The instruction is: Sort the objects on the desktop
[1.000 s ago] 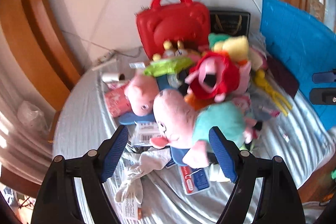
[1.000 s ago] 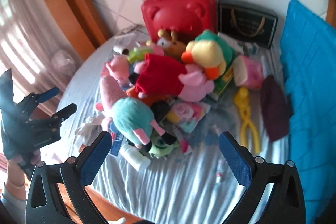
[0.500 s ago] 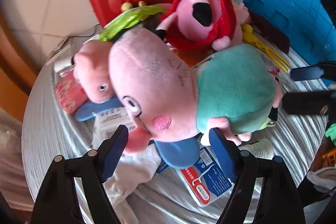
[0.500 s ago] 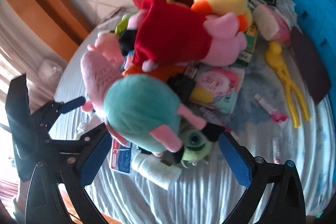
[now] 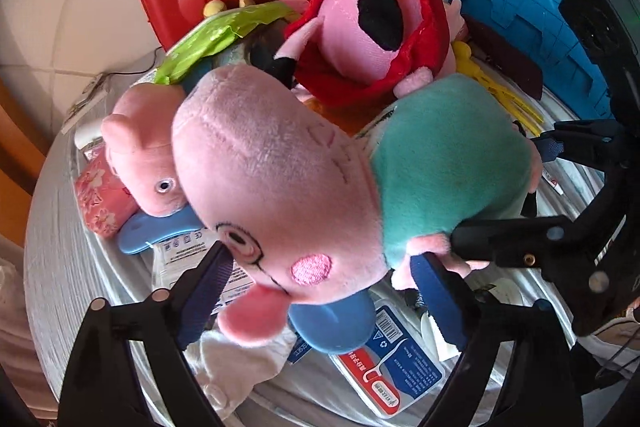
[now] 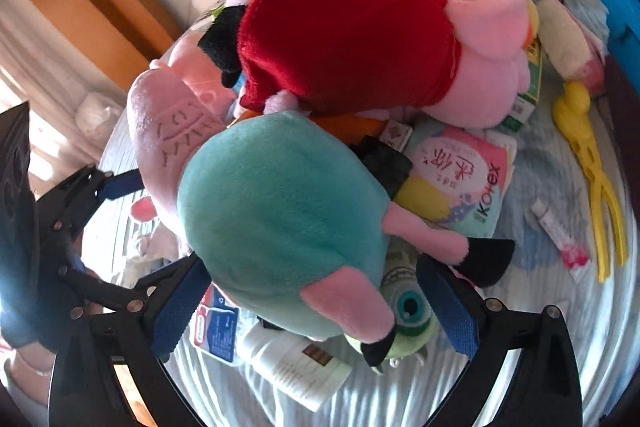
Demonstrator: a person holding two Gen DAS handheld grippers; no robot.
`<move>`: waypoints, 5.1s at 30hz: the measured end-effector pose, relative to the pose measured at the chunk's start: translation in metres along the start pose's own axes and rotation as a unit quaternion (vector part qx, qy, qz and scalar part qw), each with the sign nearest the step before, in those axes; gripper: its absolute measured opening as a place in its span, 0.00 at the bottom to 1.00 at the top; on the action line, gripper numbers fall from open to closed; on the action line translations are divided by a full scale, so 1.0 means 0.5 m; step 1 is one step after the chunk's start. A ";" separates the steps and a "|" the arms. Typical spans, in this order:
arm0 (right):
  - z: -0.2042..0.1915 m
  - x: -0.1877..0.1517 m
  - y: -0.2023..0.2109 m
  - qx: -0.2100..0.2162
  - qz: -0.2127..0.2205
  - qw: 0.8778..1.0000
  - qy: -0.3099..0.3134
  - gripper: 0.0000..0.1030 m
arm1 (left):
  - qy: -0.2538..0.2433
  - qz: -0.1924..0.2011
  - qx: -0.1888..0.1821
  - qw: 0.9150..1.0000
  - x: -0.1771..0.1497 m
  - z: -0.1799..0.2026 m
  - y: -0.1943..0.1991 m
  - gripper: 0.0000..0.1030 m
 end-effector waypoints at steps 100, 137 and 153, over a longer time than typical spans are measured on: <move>0.517 -0.150 0.104 -0.163 0.061 0.950 -0.259 0.64 | -0.234 0.010 -0.094 0.968 0.284 0.524 -0.255 0.61; 0.467 -0.320 0.134 -0.088 0.055 0.969 -0.223 1.00 | -0.139 -0.006 -0.068 0.988 0.122 0.538 -0.185 0.92; 0.316 -0.190 0.322 -0.164 0.117 0.974 -0.100 0.77 | -0.093 0.109 -0.106 0.984 0.195 0.479 0.069 0.67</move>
Point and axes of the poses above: each gripper's, at about its wrist camera, not at the fingertips, and y roughly against the way its jaws point, z to its right, x to its top, the point moved 8 cm from there along -y, roughly the way its jaws point, and after that the axes turned 11 degrees about y, right-handed, at the moved point
